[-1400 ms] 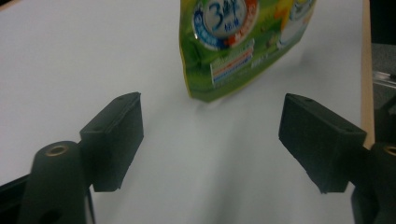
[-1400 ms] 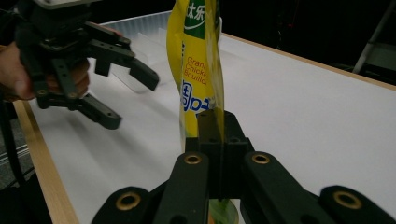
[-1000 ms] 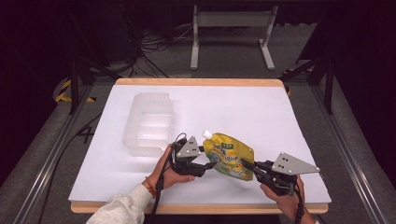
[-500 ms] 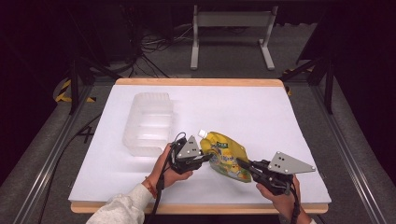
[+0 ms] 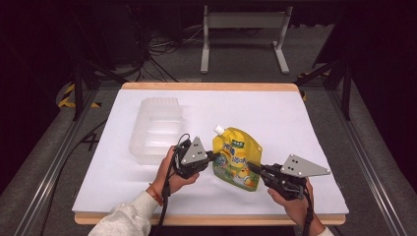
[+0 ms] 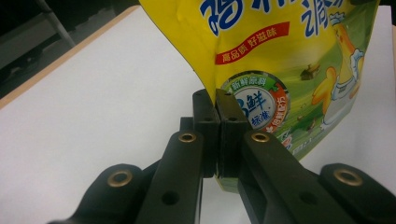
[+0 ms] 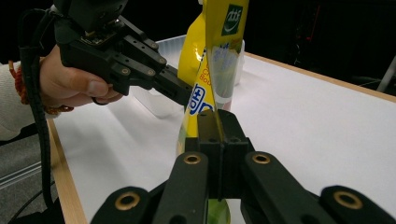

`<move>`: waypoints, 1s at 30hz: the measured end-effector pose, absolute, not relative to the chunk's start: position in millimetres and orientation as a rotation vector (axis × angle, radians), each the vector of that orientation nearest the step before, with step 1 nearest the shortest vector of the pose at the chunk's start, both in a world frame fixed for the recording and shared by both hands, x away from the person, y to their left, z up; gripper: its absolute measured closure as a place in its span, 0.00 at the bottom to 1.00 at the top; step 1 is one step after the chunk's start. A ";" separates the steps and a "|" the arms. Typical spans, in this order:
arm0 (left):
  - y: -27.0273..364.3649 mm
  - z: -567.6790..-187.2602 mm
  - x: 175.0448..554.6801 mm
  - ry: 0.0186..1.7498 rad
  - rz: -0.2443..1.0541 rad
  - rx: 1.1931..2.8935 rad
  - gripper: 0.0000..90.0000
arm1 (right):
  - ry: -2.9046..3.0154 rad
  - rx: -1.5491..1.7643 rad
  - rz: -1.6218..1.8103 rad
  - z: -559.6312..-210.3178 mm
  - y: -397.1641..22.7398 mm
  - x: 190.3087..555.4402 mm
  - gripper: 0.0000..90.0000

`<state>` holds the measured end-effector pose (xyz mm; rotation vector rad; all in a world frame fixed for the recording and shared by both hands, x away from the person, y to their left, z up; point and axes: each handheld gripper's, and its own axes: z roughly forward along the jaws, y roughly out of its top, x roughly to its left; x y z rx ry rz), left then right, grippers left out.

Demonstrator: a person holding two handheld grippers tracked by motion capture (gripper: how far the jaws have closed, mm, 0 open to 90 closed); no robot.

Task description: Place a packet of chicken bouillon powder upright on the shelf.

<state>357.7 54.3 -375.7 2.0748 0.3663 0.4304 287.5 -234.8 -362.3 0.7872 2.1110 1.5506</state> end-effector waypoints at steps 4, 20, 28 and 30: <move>59.6 -373.2 359.9 0.379 0.441 2.069 0.98 | 2.115 0.792 1.576 -360.7 -230.7 292.6 1.00; 87.2 -356.5 374.6 0.469 0.518 2.011 0.98 | 2.088 0.729 1.567 -341.2 -195.5 316.0 1.00; 118.6 -346.8 384.6 0.519 0.573 1.968 0.98 | 2.087 0.649 1.561 -327.6 -160.1 333.8 1.00; 127.7 -345.2 387.0 0.540 0.581 1.948 0.98 | 2.095 0.639 1.567 -325.9 -150.7 339.3 1.00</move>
